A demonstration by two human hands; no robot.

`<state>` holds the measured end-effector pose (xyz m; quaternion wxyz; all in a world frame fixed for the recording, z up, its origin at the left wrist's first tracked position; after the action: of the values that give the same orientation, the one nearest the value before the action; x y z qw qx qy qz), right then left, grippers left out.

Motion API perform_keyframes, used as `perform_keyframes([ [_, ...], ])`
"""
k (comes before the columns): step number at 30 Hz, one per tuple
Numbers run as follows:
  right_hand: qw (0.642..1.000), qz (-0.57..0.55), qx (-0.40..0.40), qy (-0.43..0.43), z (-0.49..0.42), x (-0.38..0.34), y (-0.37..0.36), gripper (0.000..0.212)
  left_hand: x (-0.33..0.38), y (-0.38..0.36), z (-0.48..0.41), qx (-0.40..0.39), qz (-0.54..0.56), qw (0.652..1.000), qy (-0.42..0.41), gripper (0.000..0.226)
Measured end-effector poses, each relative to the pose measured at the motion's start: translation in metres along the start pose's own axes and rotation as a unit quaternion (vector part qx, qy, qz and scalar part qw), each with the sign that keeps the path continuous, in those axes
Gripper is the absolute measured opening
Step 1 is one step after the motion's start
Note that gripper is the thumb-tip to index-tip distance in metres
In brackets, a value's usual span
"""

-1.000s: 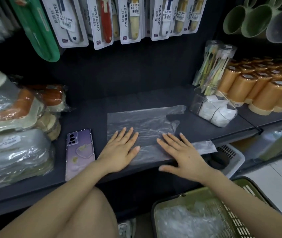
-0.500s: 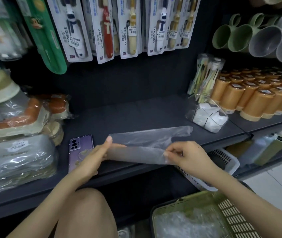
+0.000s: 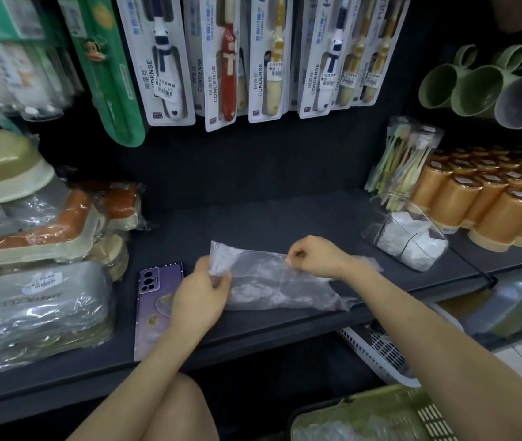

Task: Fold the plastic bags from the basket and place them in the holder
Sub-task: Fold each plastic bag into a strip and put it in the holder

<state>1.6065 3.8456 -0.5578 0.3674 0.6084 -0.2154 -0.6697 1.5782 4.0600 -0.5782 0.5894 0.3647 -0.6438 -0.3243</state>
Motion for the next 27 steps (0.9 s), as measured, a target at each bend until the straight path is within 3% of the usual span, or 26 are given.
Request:
perform_keyframes([
  [4, 1.0, -0.023, -0.003, -0.004, -0.01, 0.009, -0.012, 0.021, 0.002, 0.005, -0.003, 0.038, -0.147, 0.988, -0.012, 0.056],
  [6, 0.999, -0.033, -0.004, -0.006, -0.011, 0.011, -0.013, 0.02, 0.01, 0.003, -0.004, 0.086, -0.242, 0.964, -0.074, 0.056],
  [8, 0.999, -0.037, -0.006, -0.006, -0.013, 0.011, -0.012, 0.018, 0.021, -0.001, -0.004, 0.137, -0.245, 0.948, -0.153, 0.044],
  [10, 0.999, -0.037, -0.007, -0.007, -0.014, 0.012, -0.012, 0.016, 0.03, -0.015, -0.006, 0.066, -0.229, 0.95, -0.201, 0.056],
  [12, 0.999, -0.036, -0.007, -0.009, -0.017, 0.014, -0.012, 0.015, 0.027, -0.036, -0.008, -0.053, -0.251, 0.946, -0.198, 0.076],
  [14, 0.999, -0.043, -0.006, -0.015, -0.019, 0.016, -0.011, 0.015, 0.021, -0.05, -0.009, -0.103, -0.279, 0.936, -0.189, 0.081],
  [17, 0.998, -0.059, -0.001, -0.021, -0.023, 0.019, -0.009, 0.011, 0.017, -0.059, -0.007, -0.105, -0.308, 0.928, -0.181, 0.074],
  [22, 0.999, -0.044, 0.024, -0.02, -0.028, 0.021, -0.006, 0.009, 0.015, -0.061, -0.008, -0.097, -0.306, 0.934, -0.159, 0.1],
  [27, 0.996, -0.038, 0.082, -0.026, -0.026, 0.03, 0.004, 0.011, 0.016, -0.059, -0.007, -0.097, -0.308, 0.934, -0.15, 0.111],
])
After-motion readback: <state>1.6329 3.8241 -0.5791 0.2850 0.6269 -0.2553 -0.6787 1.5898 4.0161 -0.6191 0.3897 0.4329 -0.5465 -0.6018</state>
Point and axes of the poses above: each hand's wrist, its own z-axis away from the middle knuckle, its own y-axis out of the back of the hand, x = y × z, the point moved 7 cm from there along -z, towards the middle knuckle, and after that the axes turned 15 degrees about -z, right-handed, at the moved point
